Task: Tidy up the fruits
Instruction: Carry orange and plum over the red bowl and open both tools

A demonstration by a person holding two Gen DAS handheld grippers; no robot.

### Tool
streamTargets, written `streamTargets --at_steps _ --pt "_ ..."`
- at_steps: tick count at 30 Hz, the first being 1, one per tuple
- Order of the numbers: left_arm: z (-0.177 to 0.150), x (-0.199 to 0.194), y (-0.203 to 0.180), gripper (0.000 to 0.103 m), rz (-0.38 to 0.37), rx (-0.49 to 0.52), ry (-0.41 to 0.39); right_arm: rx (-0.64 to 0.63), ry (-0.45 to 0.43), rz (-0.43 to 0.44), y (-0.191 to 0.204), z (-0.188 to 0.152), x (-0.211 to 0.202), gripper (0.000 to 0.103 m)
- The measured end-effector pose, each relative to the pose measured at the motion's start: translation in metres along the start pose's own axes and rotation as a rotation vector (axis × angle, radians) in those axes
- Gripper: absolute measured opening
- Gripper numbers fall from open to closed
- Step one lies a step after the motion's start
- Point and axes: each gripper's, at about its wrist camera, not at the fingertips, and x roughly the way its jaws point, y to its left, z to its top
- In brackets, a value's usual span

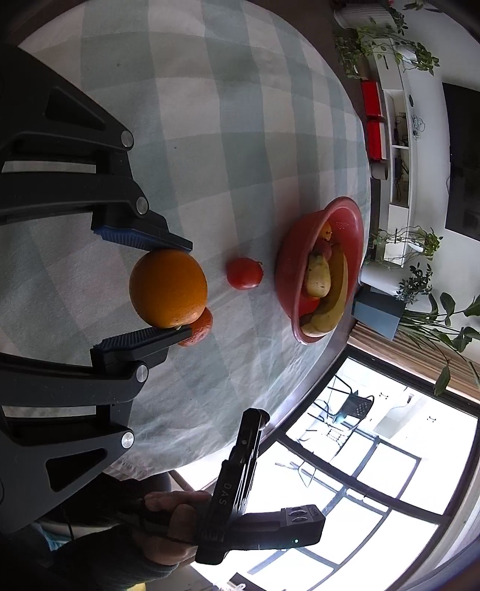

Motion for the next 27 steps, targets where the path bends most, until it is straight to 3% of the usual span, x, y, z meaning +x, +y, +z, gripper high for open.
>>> streamTargets --at_steps 7,13,18,27 --pt "0.072 -0.011 -0.008 0.036 0.043 0.092 -0.053 -0.027 -0.093 -0.019 -0.015 0.064 -0.018 0.032" --pt "0.14 0.01 -0.009 0.036 0.079 0.121 -0.057 -0.059 -0.148 0.025 -0.009 0.117 -0.012 0.032" --pt "0.177 0.051 -0.007 0.036 0.115 0.137 -0.007 -0.076 -0.086 0.068 0.001 0.146 0.027 0.032" --pt "0.188 0.121 0.012 0.036 0.135 0.127 0.08 -0.04 0.044 0.047 -0.009 0.15 0.104 0.032"
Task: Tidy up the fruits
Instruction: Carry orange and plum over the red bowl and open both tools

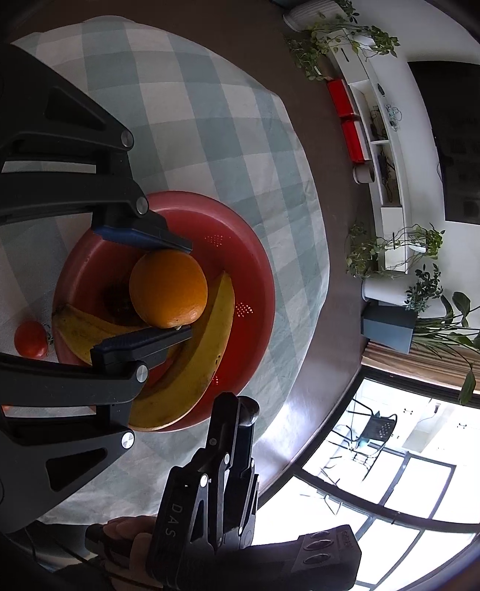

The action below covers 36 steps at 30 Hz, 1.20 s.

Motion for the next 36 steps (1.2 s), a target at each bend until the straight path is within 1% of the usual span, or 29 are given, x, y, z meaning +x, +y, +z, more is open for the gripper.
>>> streamTargets --at_steps 2,6,12,14,15,16,19,23,25,27,30,32,34,36 --pt "0.0 0.01 0.0 0.036 0.001 0.005 0.012 0.002 0.009 -0.003 -0.002 -0.001 0.008 0.032" --pt "-0.003 0.027 0.005 0.036 -0.003 -0.015 0.027 -0.001 0.023 -0.011 -0.003 -0.002 0.019 0.032" --pt "-0.007 0.036 0.006 0.038 0.01 -0.022 0.03 -0.017 0.032 -0.039 -0.004 -0.003 0.025 0.033" --pt "-0.006 0.035 0.007 0.05 0.014 -0.034 0.02 -0.023 0.037 -0.047 -0.003 -0.003 0.027 0.033" --pt "-0.006 0.034 0.007 0.053 0.015 -0.038 0.017 -0.024 0.036 -0.048 -0.003 -0.003 0.027 0.033" --pt "-0.005 0.034 0.007 0.055 0.016 -0.039 0.015 -0.021 0.037 -0.047 -0.003 -0.003 0.027 0.033" --pt "-0.006 0.033 0.007 0.055 0.019 -0.034 0.015 -0.021 0.038 -0.049 -0.003 -0.003 0.027 0.033" --pt "-0.009 0.027 0.006 0.062 0.025 -0.042 -0.001 -0.021 0.038 -0.061 -0.005 -0.004 0.028 0.036" --pt "-0.011 0.021 0.005 0.062 0.022 -0.042 -0.013 -0.027 0.035 -0.073 -0.004 -0.004 0.027 0.041" --pt "-0.014 0.013 0.003 0.066 0.032 -0.038 -0.029 -0.028 0.034 -0.086 -0.005 -0.005 0.025 0.045" --pt "-0.02 -0.006 0.002 0.075 0.035 -0.046 -0.068 -0.008 0.023 -0.097 -0.009 -0.01 0.016 0.057" --pt "-0.028 -0.02 0.001 0.088 0.053 -0.049 -0.092 0.014 0.008 -0.093 -0.012 -0.017 0.005 0.064" --pt "-0.039 -0.033 0.0 0.095 0.063 -0.052 -0.113 0.035 -0.021 -0.09 -0.011 -0.029 -0.011 0.074" --pt "-0.054 -0.044 -0.001 0.098 0.076 -0.059 -0.12 0.043 -0.059 -0.075 -0.006 -0.048 -0.03 0.081"
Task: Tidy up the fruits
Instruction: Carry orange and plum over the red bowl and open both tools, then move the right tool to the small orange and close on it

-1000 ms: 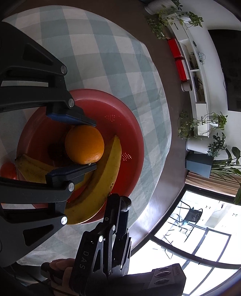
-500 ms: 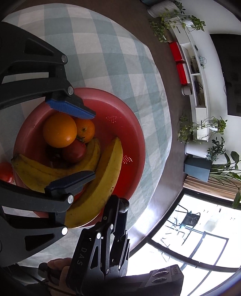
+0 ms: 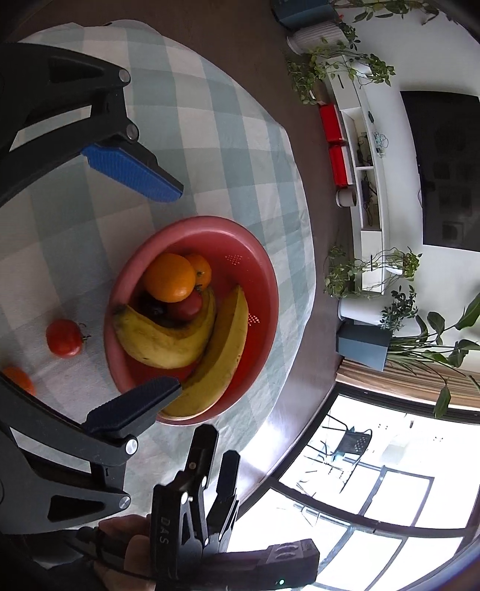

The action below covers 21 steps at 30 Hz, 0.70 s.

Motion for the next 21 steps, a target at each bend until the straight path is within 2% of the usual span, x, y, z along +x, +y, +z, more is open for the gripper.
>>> streamTargets --at_steps 2,6,10,16,21 --pt "-0.016 -0.011 0.0 0.103 0.018 -0.009 0.002 -0.001 -0.028 0.026 0.007 -0.022 -0.018 0.084" --pt "-0.048 -0.033 -0.006 0.103 0.102 -0.004 0.005 -0.033 -0.039 0.073 0.032 -0.062 -0.043 0.085" --pt "-0.079 -0.054 -0.007 0.103 0.136 -0.063 0.0 -0.086 -0.051 0.113 0.063 -0.093 -0.058 0.086" --pt "-0.11 -0.072 -0.011 0.103 0.149 -0.089 0.006 -0.141 -0.008 0.136 0.099 -0.117 -0.05 0.087" --pt "-0.123 -0.078 -0.006 0.103 0.161 -0.119 0.01 -0.171 0.011 0.109 0.113 -0.125 -0.042 0.087"
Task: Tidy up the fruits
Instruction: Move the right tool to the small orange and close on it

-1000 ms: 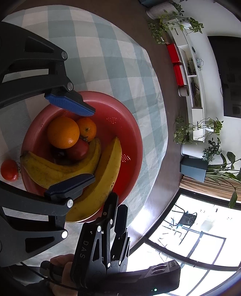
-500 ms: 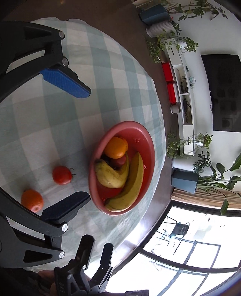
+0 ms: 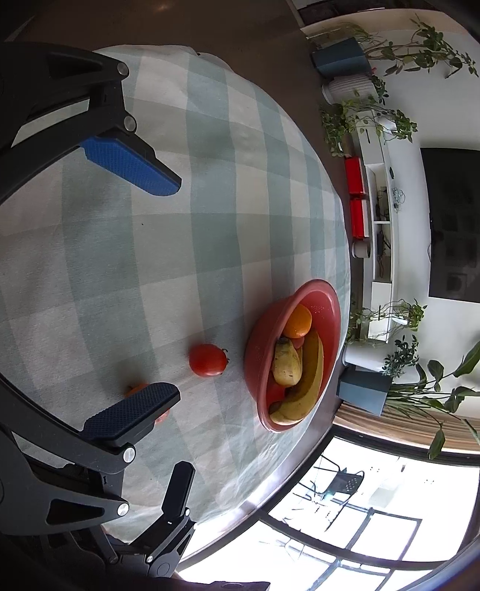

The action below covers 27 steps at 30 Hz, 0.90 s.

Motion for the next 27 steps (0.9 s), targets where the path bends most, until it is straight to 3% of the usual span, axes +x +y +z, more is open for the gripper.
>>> streamTargets --at_steps 5,13,27 --pt "-0.005 0.002 0.005 0.103 0.002 -0.013 0.002 -0.012 0.031 -0.028 0.005 -0.003 0.01 0.086" --pt "-0.009 0.01 0.016 0.103 -0.005 -0.039 0.018 0.0 0.092 -0.028 0.003 -0.006 0.03 0.069" --pt "-0.012 0.015 0.018 0.103 0.0 -0.05 0.026 -0.018 0.12 -0.025 0.005 -0.004 0.037 0.05"
